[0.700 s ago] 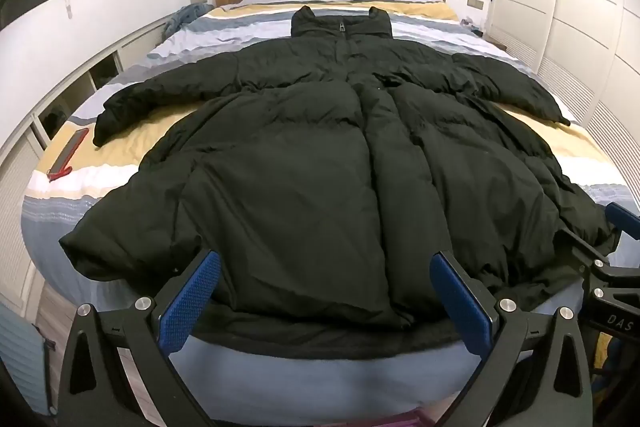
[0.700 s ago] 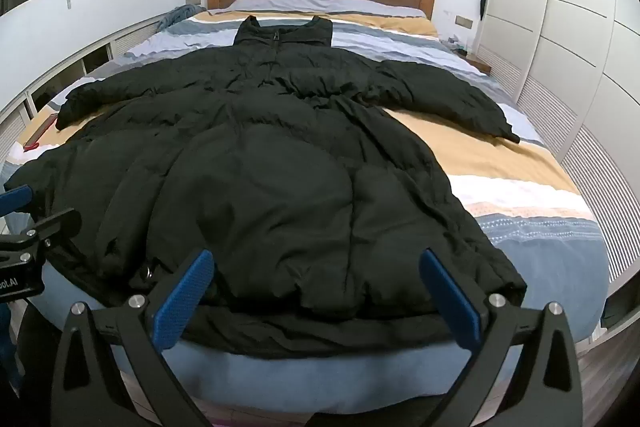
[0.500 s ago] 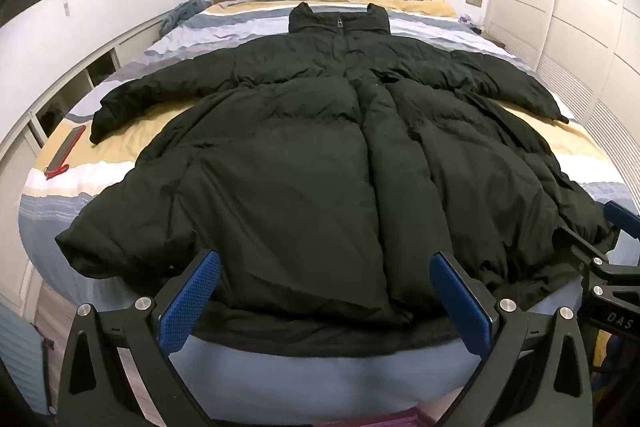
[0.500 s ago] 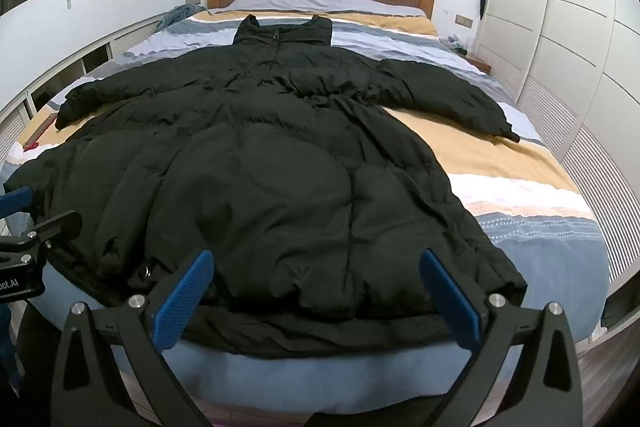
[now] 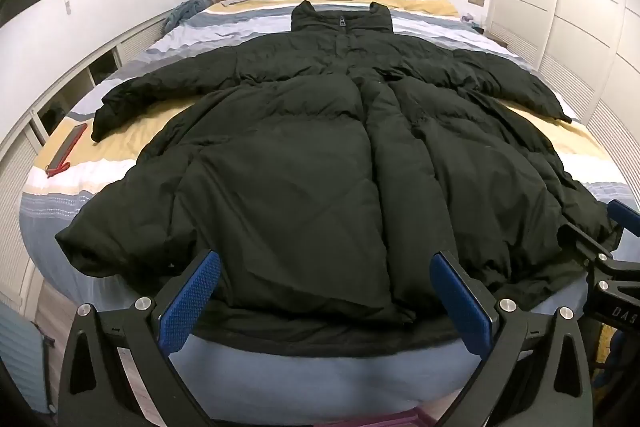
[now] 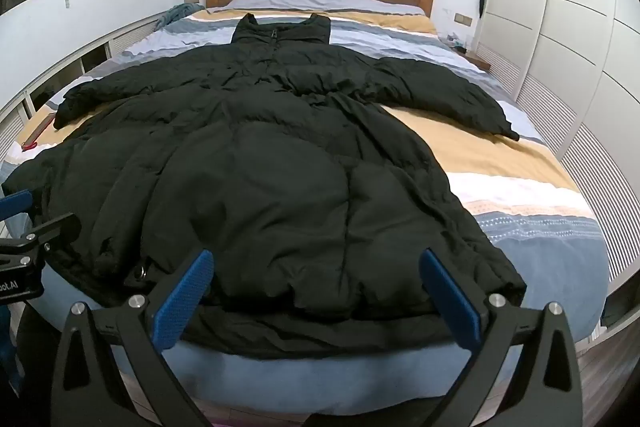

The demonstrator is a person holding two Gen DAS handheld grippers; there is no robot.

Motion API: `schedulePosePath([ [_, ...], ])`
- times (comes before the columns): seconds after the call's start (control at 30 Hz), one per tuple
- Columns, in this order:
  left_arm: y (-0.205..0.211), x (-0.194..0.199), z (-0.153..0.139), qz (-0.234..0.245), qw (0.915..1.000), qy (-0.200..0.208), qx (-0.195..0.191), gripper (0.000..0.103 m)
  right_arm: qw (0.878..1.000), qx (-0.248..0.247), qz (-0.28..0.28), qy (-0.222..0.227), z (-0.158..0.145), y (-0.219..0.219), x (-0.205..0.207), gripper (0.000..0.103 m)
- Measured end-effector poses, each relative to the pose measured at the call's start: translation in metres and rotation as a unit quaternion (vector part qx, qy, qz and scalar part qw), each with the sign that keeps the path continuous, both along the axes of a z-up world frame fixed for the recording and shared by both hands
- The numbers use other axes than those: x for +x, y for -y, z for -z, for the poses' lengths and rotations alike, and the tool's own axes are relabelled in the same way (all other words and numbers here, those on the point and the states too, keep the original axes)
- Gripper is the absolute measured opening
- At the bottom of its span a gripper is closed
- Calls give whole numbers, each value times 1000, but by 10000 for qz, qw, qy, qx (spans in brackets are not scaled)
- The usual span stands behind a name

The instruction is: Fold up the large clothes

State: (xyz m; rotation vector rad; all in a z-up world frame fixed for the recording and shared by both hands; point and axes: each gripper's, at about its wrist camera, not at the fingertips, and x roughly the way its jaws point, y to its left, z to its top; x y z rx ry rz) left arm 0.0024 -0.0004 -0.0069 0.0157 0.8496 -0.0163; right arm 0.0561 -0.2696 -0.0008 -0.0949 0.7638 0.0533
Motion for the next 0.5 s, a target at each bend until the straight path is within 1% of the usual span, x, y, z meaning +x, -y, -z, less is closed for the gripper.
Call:
schedulePosePath([
  [0.2, -1, -1, 1, -14, 10000, 24, -84, 102, 10000, 2, 1, 6, -2, 3, 0, 103],
  [0.5, -1, -4, 1, -29, 10000, 4, -54, 102, 10000, -20, -31, 20, -3, 6, 0, 103],
])
